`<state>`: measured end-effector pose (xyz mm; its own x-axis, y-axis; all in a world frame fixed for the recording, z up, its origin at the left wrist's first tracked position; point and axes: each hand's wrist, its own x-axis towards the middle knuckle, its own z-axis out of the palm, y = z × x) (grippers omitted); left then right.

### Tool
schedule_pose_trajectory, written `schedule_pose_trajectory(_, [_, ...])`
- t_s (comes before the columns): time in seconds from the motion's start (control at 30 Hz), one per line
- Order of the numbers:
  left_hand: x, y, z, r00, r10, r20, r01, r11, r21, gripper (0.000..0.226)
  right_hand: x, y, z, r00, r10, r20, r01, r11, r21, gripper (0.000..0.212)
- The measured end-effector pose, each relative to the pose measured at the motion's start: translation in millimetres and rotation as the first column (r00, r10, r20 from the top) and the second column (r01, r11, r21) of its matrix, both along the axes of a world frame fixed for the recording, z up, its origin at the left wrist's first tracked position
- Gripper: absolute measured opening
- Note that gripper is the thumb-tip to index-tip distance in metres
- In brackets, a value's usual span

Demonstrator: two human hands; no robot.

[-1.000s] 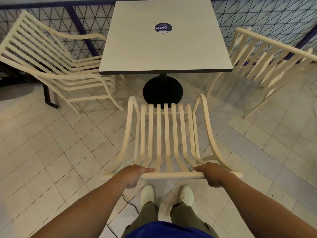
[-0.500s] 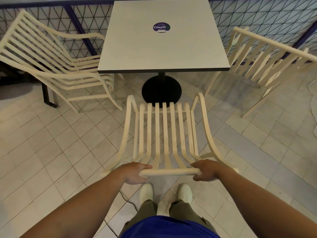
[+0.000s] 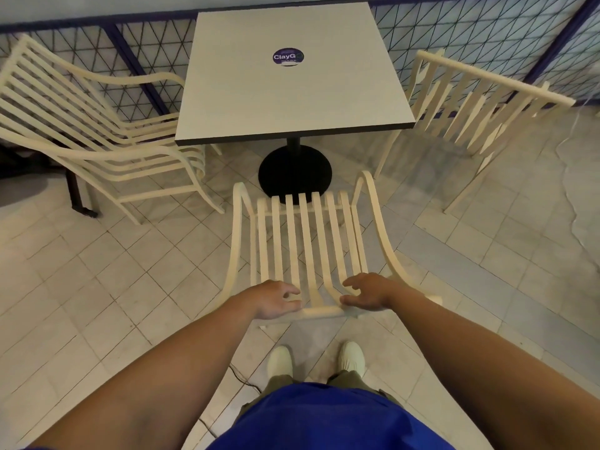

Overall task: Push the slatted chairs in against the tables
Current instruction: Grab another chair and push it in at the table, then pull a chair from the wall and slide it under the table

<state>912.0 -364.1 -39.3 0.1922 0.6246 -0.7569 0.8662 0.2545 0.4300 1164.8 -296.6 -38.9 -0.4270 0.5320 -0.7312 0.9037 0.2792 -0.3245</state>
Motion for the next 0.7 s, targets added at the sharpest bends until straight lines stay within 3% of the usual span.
schedule_pose_trajectory(0.23, [18.7, 24.7, 2.7, 0.991, -0.122, 0.049, 0.120, 0.992, 0.038, 0.061, 20.2, -18.0, 16.2, 0.987, -0.155, 0.032, 0.152, 0.985, 0.075, 0.061])
schedule_pose_trajectory(0.43, [61.2, 46.7, 9.6, 0.950, -0.302, 0.079, 0.299, 0.953, 0.051, 0.069, 58.7, -39.4, 24.2, 0.907, -0.420, 0.001, 0.415, 0.896, 0.158, 0.057])
schedule_pose_trajectory(0.7, [153.6, 62.5, 25.7, 0.894, -0.448, 0.025, 0.442, 0.889, 0.122, 0.069, 147.9, -49.8, 37.3, 0.869, -0.490, -0.069, 0.492, 0.840, 0.229, 0.058])
